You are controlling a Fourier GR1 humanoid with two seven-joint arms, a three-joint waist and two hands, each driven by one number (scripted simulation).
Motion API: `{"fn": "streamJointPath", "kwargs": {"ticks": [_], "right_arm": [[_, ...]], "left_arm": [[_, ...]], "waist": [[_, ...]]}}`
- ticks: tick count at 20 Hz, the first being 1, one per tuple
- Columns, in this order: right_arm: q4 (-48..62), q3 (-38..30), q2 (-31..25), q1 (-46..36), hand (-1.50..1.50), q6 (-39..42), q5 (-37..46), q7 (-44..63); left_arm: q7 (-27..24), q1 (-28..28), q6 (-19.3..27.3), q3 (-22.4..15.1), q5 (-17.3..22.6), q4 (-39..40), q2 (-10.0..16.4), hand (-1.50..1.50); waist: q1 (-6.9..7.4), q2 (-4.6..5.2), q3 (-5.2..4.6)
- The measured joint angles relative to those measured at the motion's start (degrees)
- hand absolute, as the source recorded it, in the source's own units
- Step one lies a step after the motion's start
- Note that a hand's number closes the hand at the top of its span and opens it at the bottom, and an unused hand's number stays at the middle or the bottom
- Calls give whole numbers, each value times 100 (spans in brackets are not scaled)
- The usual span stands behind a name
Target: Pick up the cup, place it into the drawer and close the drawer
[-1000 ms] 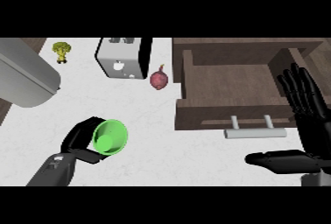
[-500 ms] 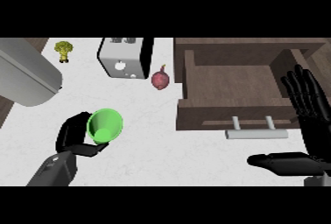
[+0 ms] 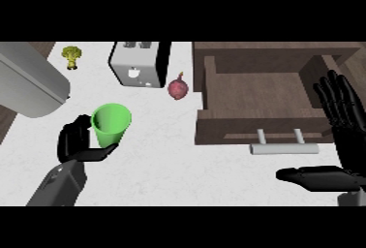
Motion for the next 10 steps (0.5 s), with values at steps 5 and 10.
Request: {"fn": "streamJointPath", "kwargs": {"ticks": [5, 10], "right_arm": [[-59, -48, 22, 81, -150, -30, -9, 19], [-155, -127, -11, 119, -150, -20, -70, 117]], "left_arm": [[298, -295, 78, -215, 5, -621, -163, 150], [764, -564, 378, -525, -28, -1523, -389, 150]], "waist": [[43, -35, 10], [88, -59, 15]]}}
